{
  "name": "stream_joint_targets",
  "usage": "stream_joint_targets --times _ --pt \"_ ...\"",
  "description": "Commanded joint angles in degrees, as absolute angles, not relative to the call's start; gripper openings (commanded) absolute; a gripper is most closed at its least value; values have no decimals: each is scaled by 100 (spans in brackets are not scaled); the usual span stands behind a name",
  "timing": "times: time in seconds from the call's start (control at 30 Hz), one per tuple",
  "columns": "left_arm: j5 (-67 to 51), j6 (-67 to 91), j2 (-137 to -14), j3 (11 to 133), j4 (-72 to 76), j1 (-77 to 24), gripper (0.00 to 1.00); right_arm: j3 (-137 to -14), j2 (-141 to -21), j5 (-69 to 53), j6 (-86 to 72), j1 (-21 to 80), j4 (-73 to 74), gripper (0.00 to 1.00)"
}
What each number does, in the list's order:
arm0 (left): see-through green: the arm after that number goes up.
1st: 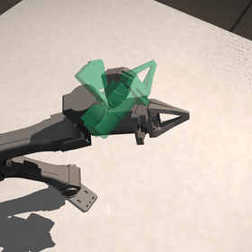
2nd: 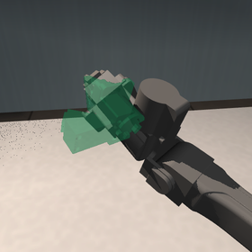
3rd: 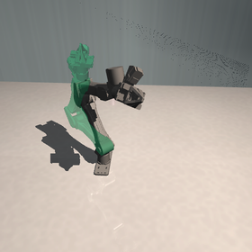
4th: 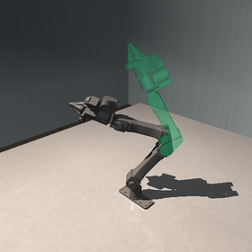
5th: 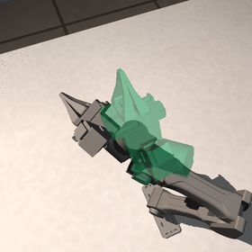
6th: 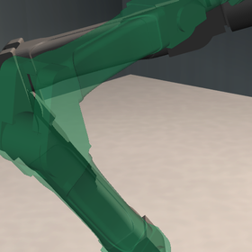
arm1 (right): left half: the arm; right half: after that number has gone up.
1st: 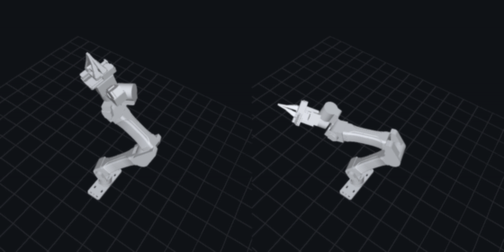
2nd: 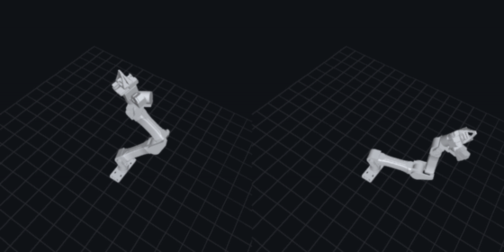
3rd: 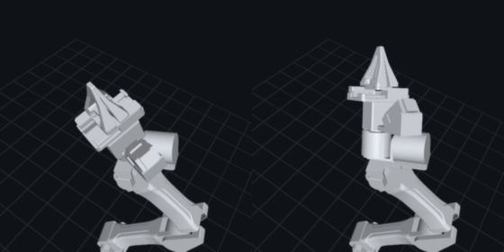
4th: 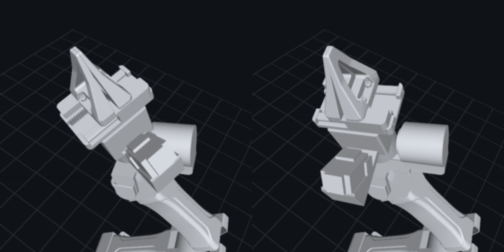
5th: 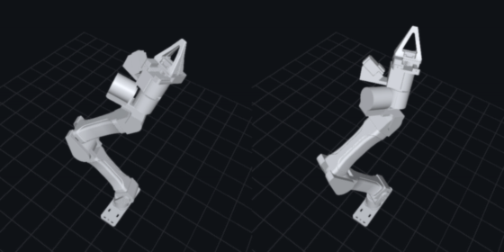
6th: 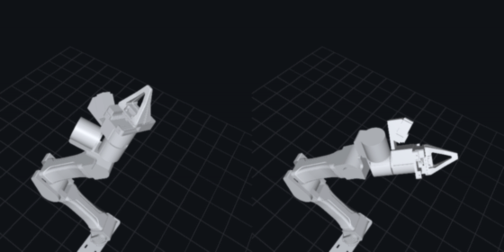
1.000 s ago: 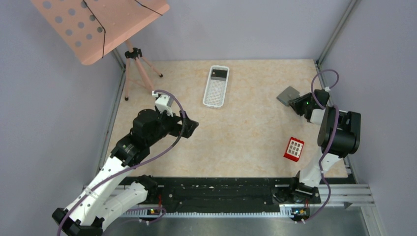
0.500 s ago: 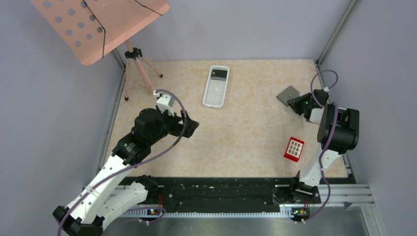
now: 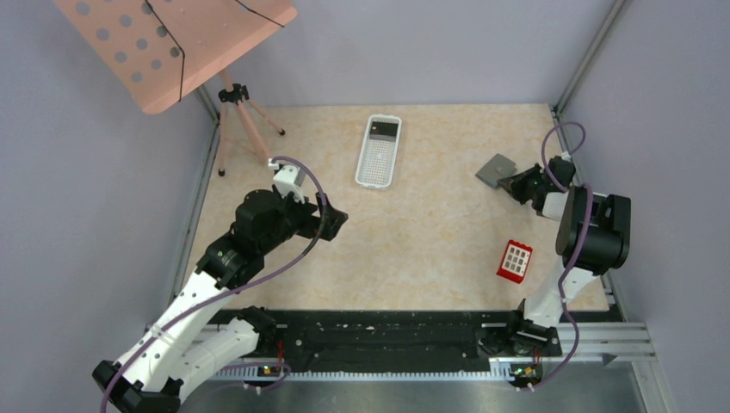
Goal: Take the credit cards out of the card holder
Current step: Open the card holder at the center of the board.
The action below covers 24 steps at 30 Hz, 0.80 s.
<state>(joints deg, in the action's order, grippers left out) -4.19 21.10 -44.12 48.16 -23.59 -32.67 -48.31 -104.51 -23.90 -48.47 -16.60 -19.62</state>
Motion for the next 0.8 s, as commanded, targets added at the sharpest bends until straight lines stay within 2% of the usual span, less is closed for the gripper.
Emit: stream_joint_targets --times 0.0,0.17,0.37,0.57,0.77 --pt "-94 2118 -4390 4838 -2274 -3253 94 -4385 -9486 -2766 -4389 -1416 -1611 0" --pt "254 2235 -4587 4971 -2473 -3257 93 -3584 -8525 -2777 -4056 -839 -1233 0" --pt "34 2762 -5050 5217 -2957 -3257 88 -2598 -7227 -2796 -3999 98 -912 0" --pt "-480 3346 -5127 4889 -2776 -3257 86 -2003 -5701 -2865 -3982 1403 -314 0" --pt "-1425 4034 -5298 4148 -1875 -3246 84 -1085 -3757 -3129 -4815 1899 -576 0"
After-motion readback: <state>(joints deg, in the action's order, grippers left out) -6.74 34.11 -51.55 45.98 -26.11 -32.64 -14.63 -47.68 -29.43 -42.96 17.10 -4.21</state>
